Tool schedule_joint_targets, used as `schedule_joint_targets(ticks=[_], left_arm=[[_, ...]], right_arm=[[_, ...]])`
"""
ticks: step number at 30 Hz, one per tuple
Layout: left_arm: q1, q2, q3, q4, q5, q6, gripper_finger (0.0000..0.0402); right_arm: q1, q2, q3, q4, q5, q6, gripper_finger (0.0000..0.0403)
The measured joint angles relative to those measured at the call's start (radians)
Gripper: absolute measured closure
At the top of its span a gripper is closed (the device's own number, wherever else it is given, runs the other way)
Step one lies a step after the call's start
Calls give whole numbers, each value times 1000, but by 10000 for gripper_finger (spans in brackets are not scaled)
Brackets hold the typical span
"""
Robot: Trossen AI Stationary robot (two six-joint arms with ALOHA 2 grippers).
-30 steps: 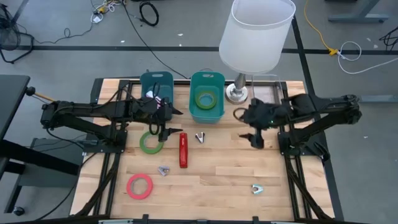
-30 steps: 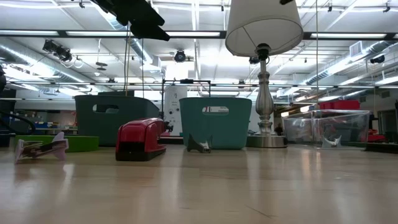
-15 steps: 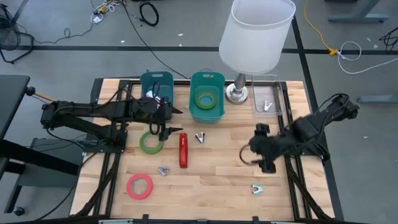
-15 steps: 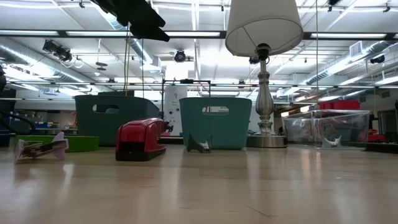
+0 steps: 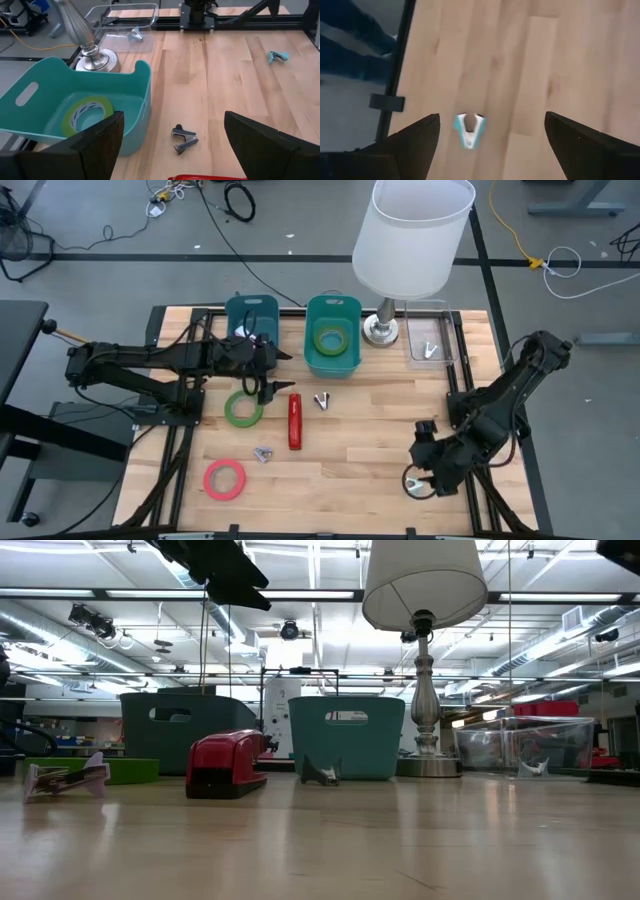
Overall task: Pick and place Stapler, Stapler remover, tape
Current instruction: Put the blue staple remover into the transparent bin
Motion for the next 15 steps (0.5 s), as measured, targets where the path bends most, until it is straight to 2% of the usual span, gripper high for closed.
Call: schedule_joint_targets(ticks=[7, 15], left_arm=[[0, 0, 0, -7, 0, 0, 58], [0, 0, 0, -12, 0, 0, 58]], right_arm=[[27, 3, -123, 194, 0, 45, 46], [32, 96, -175, 248, -58, 39, 46]])
